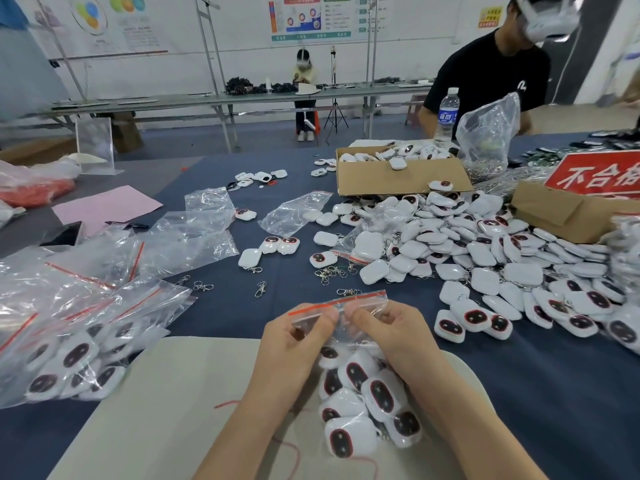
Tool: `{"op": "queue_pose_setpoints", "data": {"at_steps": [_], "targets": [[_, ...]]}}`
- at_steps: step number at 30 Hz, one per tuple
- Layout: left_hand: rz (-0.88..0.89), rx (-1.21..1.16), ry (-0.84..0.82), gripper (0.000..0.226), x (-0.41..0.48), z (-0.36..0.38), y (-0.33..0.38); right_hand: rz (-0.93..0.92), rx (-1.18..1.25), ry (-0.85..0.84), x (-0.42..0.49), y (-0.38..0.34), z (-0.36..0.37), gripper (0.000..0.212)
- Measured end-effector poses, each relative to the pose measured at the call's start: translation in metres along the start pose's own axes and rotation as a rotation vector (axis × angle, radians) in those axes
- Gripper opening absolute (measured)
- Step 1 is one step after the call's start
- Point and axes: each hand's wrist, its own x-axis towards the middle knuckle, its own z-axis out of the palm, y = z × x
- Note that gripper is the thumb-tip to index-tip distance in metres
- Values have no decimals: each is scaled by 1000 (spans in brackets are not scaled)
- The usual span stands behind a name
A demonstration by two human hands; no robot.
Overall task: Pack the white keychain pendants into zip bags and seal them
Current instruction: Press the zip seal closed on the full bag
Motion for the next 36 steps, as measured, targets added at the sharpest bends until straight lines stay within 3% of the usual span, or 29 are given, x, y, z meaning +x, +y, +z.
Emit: {"op": "queue_pose_setpoints", "data": {"at_steps": [10, 16, 26, 36], "targets": [[23, 20, 60, 11, 0, 1, -3, 46, -54, 25, 4, 4, 1, 27], [14, 11, 108, 11, 2, -1, -3, 55, 121, 31, 2, 5, -1, 22], [20, 31, 91, 12, 1, -1, -4, 20, 91, 85, 2, 4, 2, 20], [24, 50, 124, 11, 3, 0, -4, 61, 244, 112, 3, 6, 1, 22]]}}
